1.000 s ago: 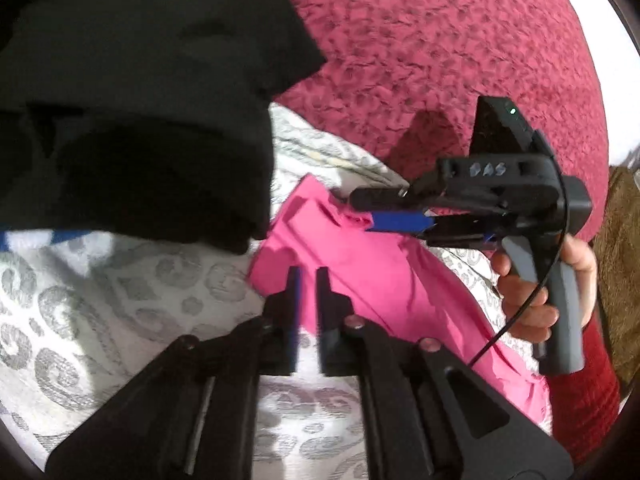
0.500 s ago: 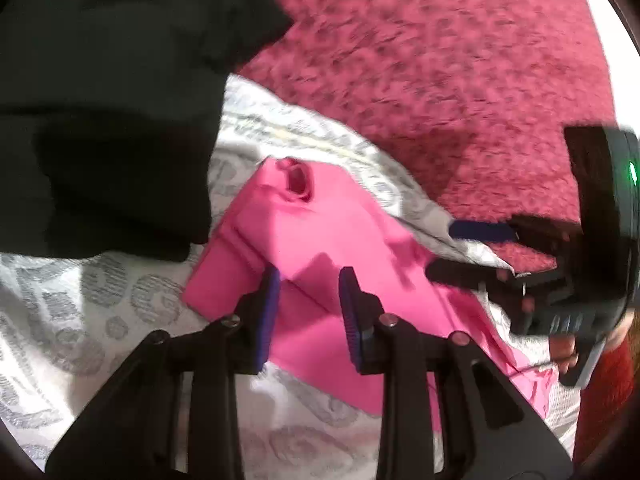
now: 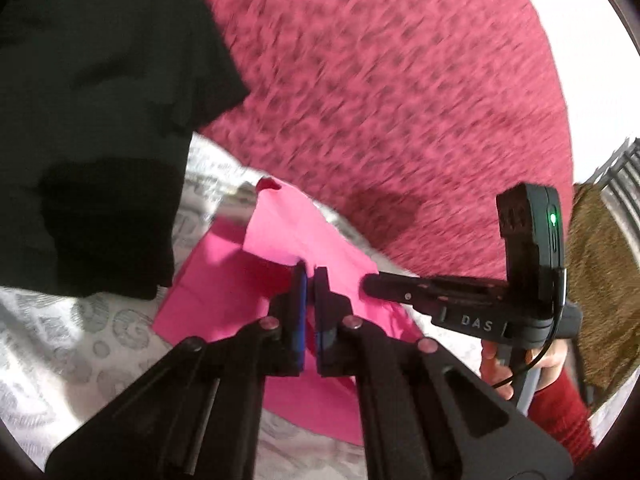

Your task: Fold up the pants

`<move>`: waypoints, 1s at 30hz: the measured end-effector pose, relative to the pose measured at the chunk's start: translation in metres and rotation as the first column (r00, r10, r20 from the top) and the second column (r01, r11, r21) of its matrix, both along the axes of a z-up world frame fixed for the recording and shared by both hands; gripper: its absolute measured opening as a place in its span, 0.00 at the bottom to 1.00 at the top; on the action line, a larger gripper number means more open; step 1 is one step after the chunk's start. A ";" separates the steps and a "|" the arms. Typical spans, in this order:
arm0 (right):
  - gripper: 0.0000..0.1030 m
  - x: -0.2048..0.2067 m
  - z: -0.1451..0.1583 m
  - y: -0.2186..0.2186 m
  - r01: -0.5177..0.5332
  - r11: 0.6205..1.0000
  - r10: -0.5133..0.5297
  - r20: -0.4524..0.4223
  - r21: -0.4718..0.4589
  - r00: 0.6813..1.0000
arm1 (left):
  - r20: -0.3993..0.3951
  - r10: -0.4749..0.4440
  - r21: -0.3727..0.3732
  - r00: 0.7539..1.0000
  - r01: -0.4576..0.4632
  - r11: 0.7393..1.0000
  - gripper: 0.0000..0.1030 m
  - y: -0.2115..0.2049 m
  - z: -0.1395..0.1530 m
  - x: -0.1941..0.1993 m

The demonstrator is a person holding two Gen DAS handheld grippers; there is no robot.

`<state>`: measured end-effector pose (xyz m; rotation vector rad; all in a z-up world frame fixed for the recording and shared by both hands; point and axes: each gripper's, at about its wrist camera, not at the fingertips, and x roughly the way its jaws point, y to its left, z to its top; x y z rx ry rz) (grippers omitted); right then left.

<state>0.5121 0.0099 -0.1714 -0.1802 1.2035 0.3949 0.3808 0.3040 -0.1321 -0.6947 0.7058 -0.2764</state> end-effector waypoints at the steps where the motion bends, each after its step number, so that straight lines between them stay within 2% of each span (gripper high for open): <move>1: 0.05 -0.006 0.009 0.001 -0.015 1.000 0.015 0.013 0.017 1.000 | 0.007 0.007 -0.002 1.000 -0.007 1.000 0.04 0.003 0.007 -0.006; 3: 0.05 -0.012 0.024 0.003 -0.046 0.998 0.045 0.025 0.047 0.999 | 0.019 0.018 0.027 1.000 -0.018 0.999 0.04 0.006 0.025 -0.018; 5: 0.07 -0.007 0.022 0.006 -0.056 0.997 0.055 0.012 0.051 0.998 | 0.011 0.027 0.097 1.000 -0.028 0.995 0.04 0.004 0.032 -0.022; 7: 0.11 0.001 0.006 0.014 -0.050 0.998 0.050 -0.014 0.028 0.999 | -0.035 0.048 0.180 0.998 -0.041 0.983 0.04 0.001 0.019 -0.016; 9: 0.18 0.002 -0.022 0.023 -0.032 0.999 0.030 -0.059 -0.032 0.998 | -0.125 0.137 0.306 0.983 -0.093 0.948 0.05 0.005 -0.010 -0.005; 10: 0.18 0.006 -0.037 0.025 -0.014 0.996 0.008 -0.071 -0.083 0.997 | -0.168 0.168 0.341 0.971 -0.103 0.934 0.05 0.009 -0.023 0.000; 11: 0.18 0.006 -0.044 0.025 0.003 0.993 -0.011 -0.064 -0.122 0.998 | -0.232 0.184 0.341 0.955 -0.098 0.935 0.05 0.016 -0.040 0.004; 12: 0.18 0.007 -0.049 0.026 0.013 0.991 -0.020 -0.050 -0.136 0.999 | -0.289 0.181 0.293 0.940 -0.093 0.952 0.04 0.024 -0.051 0.006; 13: 0.18 0.006 -0.049 0.025 0.021 0.990 -0.025 -0.024 -0.139 0.999 | -0.298 0.178 0.232 0.938 -0.110 0.967 0.05 0.031 -0.054 0.006; 15: 0.18 -0.003 -0.036 0.019 0.040 0.993 -0.035 0.047 -0.114 0.998 | -0.269 0.185 0.200 0.945 -0.133 0.971 0.05 0.038 -0.044 0.001; 17: 0.20 -0.021 -0.009 0.006 0.061 0.996 -0.048 0.174 -0.069 0.984 | -0.204 0.192 0.247 0.960 -0.139 0.959 0.07 0.034 -0.029 -0.004; 18: 0.22 -0.034 0.009 -0.002 0.074 0.996 -0.058 0.250 -0.057 0.966 | -0.189 0.191 0.264 0.963 -0.138 0.955 0.16 0.032 -0.026 -0.006; 19: 0.22 -0.045 0.022 -0.008 0.091 0.994 -0.069 0.301 -0.057 0.951 | -0.163 0.183 0.278 0.970 -0.132 0.951 0.30 0.027 -0.021 -0.010; 21: 0.23 -0.075 0.053 -0.027 0.132 0.990 -0.107 0.364 -0.044 0.925 | -0.136 0.154 0.278 0.979 -0.111 0.954 0.39 0.018 -0.016 -0.012; 23: 0.23 -0.104 0.080 -0.053 0.186 0.983 -0.169 0.379 -0.008 0.910 | -0.107 0.094 0.291 0.990 -0.059 0.955 0.39 0.002 -0.008 -0.015; 25: 0.23 -0.133 0.102 -0.087 0.259 0.966 -0.239 0.381 -0.002 0.893 | -0.066 0.028 0.333 0.997 -0.004 0.943 0.39 -0.018 -0.001 -0.020; 28: 0.23 -0.203 0.129 -0.155 0.401 0.916 -0.356 0.396 -0.033 0.846 | -0.036 -0.085 0.395 0.996 0.092 0.914 0.39 -0.062 0.008 -0.026; 29: 0.25 -0.236 0.136 -0.186 0.467 0.883 -0.414 0.389 -0.050 0.823 | -0.035 -0.122 0.402 0.992 0.126 0.907 0.39 -0.077 0.008 -0.026; 30: 0.28 -0.267 0.141 -0.210 0.524 0.850 -0.464 0.384 -0.060 0.798 | -0.033 -0.198 0.415 0.980 0.193 0.889 0.39 -0.100 0.010 -0.033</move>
